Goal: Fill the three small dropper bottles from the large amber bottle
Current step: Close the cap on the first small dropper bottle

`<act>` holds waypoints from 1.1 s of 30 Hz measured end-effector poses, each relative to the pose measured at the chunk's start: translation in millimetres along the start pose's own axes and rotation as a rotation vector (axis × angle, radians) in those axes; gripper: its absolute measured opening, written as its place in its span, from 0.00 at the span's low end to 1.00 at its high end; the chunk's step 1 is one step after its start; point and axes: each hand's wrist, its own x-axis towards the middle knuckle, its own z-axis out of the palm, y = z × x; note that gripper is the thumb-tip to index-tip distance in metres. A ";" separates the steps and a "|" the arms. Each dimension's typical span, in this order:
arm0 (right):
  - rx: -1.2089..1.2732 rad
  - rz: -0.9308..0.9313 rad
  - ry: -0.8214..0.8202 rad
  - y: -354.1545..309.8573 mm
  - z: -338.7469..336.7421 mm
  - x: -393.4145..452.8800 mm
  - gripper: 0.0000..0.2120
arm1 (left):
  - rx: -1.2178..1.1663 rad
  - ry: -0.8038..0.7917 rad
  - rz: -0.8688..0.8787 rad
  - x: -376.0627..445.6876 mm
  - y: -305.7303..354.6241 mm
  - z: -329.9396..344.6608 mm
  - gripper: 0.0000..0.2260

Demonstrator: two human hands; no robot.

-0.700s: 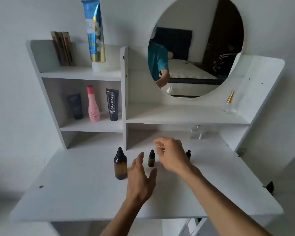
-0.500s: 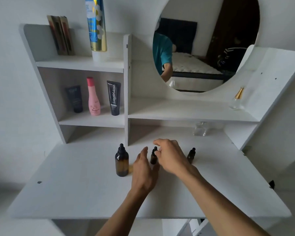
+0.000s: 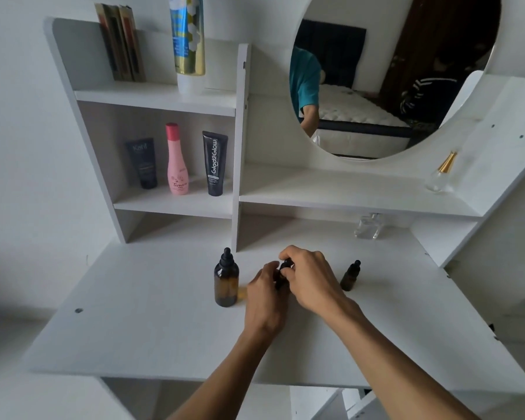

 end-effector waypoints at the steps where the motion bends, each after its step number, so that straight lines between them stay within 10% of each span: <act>1: 0.000 -0.007 -0.002 -0.6 -1.1 -1.8 0.13 | -0.004 0.008 0.011 -1.7 0.2 -1.1 0.16; 33: -0.108 -0.055 -0.111 -9.6 1.3 -33.3 0.09 | 0.149 0.051 0.049 -44.4 -17.3 -22.0 0.09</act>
